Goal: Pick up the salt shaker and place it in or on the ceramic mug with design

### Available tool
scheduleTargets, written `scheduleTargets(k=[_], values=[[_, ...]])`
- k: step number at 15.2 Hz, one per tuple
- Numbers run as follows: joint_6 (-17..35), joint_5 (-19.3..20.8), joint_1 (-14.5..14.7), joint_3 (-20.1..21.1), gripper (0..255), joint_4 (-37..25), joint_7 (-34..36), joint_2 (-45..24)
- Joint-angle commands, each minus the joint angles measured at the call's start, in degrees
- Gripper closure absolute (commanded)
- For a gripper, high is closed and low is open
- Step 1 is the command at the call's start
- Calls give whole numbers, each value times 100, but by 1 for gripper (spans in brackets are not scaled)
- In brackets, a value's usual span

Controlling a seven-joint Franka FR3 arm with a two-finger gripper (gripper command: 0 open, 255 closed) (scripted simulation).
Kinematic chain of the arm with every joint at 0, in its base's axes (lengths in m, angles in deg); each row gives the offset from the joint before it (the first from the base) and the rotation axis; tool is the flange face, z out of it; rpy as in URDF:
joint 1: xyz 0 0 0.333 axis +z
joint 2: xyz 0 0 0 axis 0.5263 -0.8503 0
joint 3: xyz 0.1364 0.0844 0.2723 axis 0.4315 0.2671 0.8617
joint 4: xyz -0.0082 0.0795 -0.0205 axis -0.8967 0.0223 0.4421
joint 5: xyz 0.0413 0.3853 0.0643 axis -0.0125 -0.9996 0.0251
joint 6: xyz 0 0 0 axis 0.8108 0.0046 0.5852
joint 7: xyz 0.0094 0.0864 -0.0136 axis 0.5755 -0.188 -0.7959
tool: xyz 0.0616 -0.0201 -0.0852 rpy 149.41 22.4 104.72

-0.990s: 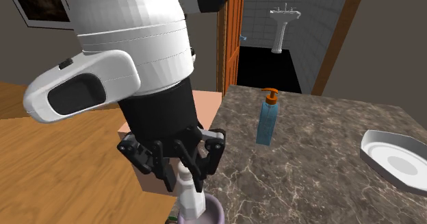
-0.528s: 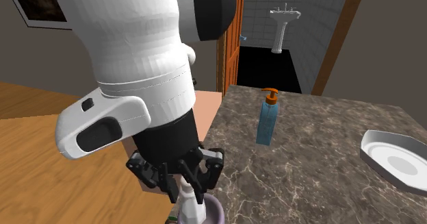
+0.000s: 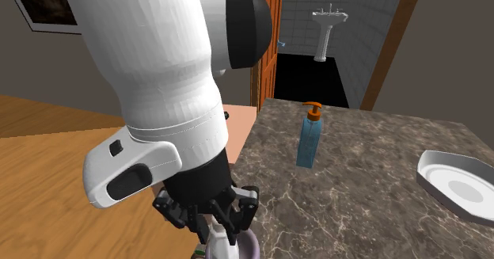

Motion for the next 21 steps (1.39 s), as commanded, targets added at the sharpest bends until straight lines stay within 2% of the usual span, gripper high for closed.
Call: scheduleTargets(k=[1,4,5,10,14,21], values=[[8,0,-1,0,255,8,0,3],[8,0,-1,0,255,8,0,3],[8,0,-1,0,0,8,0,3],[8,0,-1,0,0,9,0,3],[-684,-23,10,12,0,-625,-22,66],[-684,-23,10,13,0,-625,-22,66]])
